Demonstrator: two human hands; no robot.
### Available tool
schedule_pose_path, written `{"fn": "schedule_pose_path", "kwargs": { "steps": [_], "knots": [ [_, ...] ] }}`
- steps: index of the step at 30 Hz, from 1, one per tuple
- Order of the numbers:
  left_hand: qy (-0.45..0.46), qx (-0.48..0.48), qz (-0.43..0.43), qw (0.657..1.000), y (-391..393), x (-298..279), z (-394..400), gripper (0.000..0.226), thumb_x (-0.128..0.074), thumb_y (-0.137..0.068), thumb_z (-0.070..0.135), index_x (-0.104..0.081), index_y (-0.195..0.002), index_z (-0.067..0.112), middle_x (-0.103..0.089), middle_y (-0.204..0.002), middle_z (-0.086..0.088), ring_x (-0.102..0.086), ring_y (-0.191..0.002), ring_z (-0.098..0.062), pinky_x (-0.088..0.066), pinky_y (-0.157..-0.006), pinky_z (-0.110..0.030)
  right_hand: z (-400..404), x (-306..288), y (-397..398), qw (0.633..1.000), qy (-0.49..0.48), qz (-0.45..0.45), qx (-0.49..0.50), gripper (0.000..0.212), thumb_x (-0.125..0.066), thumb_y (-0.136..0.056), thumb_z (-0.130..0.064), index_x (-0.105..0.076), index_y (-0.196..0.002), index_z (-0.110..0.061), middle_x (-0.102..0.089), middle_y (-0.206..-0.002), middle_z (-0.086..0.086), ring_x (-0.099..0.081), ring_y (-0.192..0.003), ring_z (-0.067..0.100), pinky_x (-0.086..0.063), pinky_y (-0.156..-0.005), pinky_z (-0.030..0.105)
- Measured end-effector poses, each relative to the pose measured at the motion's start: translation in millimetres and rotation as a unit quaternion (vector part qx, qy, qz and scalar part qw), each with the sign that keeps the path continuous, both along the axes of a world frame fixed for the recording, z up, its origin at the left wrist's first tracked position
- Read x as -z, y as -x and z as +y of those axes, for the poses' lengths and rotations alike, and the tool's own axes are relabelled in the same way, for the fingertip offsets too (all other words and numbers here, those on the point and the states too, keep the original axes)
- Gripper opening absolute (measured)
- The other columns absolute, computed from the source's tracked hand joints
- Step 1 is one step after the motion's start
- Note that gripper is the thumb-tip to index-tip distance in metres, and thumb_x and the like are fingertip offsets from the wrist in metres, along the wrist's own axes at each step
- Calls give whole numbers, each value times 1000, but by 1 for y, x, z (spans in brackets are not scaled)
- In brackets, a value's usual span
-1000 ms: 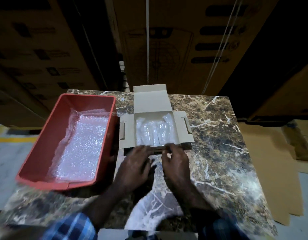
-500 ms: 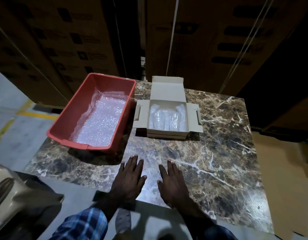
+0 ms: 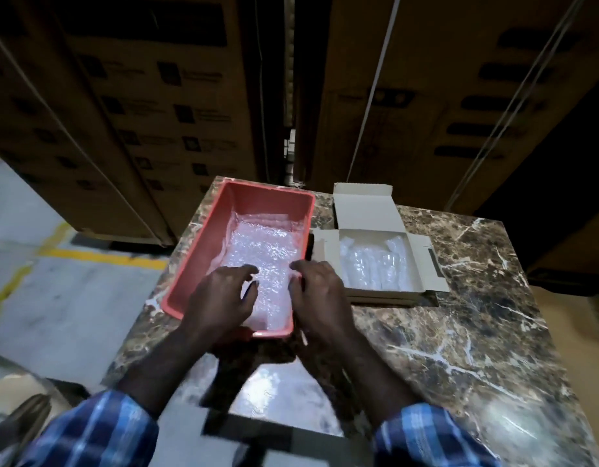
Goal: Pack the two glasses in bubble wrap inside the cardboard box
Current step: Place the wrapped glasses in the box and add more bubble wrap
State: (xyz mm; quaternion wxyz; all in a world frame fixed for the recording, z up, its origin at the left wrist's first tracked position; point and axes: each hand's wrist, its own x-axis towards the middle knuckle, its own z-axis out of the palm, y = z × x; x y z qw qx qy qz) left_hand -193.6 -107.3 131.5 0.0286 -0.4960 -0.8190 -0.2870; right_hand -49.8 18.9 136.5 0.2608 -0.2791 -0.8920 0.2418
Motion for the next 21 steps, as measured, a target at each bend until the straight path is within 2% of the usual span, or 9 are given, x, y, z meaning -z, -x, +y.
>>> {"fn": "schedule_pose_path", "kwargs": {
  "steps": [2, 6, 8, 10, 11, 12, 14, 16, 21],
  "knots": [
    [180, 15, -2, 983, 38, 8, 2, 35, -61, -89, 34, -67, -121, 20, -75, -103, -4, -69, -99, -26, -56, -82, -38, -6, 4, 31, 992, 21, -105, -60, 29, -58, -93, -20, -68, -119, -10, -70, -115, 10, -60, -110, 29, -48, -95, 36],
    [426, 81, 86, 897, 80, 30, 12, 44, -66, -87, 27, -56, -130, 23, -68, -116, -6, -62, -113, -27, -52, -92, -37, -20, 18, 70, 940, 18, -326, -104, 32, -57, -93, -23, -63, -123, -16, -64, -121, 13, -59, -114, 32, -50, -90, 38],
    [487, 126, 100, 858, 89, 39, 18, 34, -62, -91, 24, -57, -124, 18, -65, -114, -8, -65, -105, -26, -54, -87, -37, -24, 24, 82, 915, 23, -387, -113, 36, -62, -92, -25, -60, -127, -18, -60, -124, 12, -60, -115, 33, -49, -89, 37],
    [540, 196, 158, 803, 94, 38, 22, 14, -51, -99, 27, -60, -100, 16, -61, -89, -7, -62, -73, -19, -54, -60, -30, -24, 31, 90, 893, 37, -432, -122, 43, -69, -89, -28, -58, -130, -18, -58, -126, 12, -59, -115, 33, -49, -90, 38],
    [537, 210, 134, 806, 95, 40, 22, 21, -48, -101, 29, -61, -97, 13, -59, -80, -7, -58, -62, -18, -50, -50, -26, -25, 36, 92, 884, 44, -448, -124, 46, -73, -87, -29, -58, -129, -18, -58, -125, 12, -59, -115, 32, -50, -90, 39],
    [541, 219, 101, 806, 97, 39, 24, 26, -50, -100, 31, -64, -105, 10, -61, -80, -7, -60, -62, -20, -51, -49, -25, -25, 40, 93, 878, 51, -460, -125, 48, -76, -84, -30, -59, -127, -17, -58, -124, 11, -59, -114, 32, -51, -91, 39],
    [553, 241, 130, 787, 98, 48, 24, 37, -65, -90, 31, -65, -122, 13, -69, -104, -9, -69, -90, -26, -58, -74, -33, -27, 48, 94, 871, 60, -471, -125, 48, -78, -80, -30, -60, -122, -17, -58, -121, 10, -59, -113, 32, -52, -91, 41],
    [546, 206, 92, 807, 96, 55, 25, 40, -72, -82, 27, -67, -120, 15, -68, -118, -7, -65, -111, -27, -52, -91, -34, -29, 53, 94, 871, 55, -472, -128, 42, -77, -80, -29, -58, -116, -17, -57, -116, 10, -59, -109, 32, -51, -88, 40],
    [509, 200, 94, 832, 93, 58, 23, 46, -77, -78, 35, -61, -118, 20, -62, -117, -5, -63, -110, -26, -48, -84, -36, -27, 58, 94, 874, 28, -467, -134, 28, -67, -87, -13, -58, -113, -12, -59, -114, 14, -62, -105, 35, -49, -81, 39]
  ]
}}
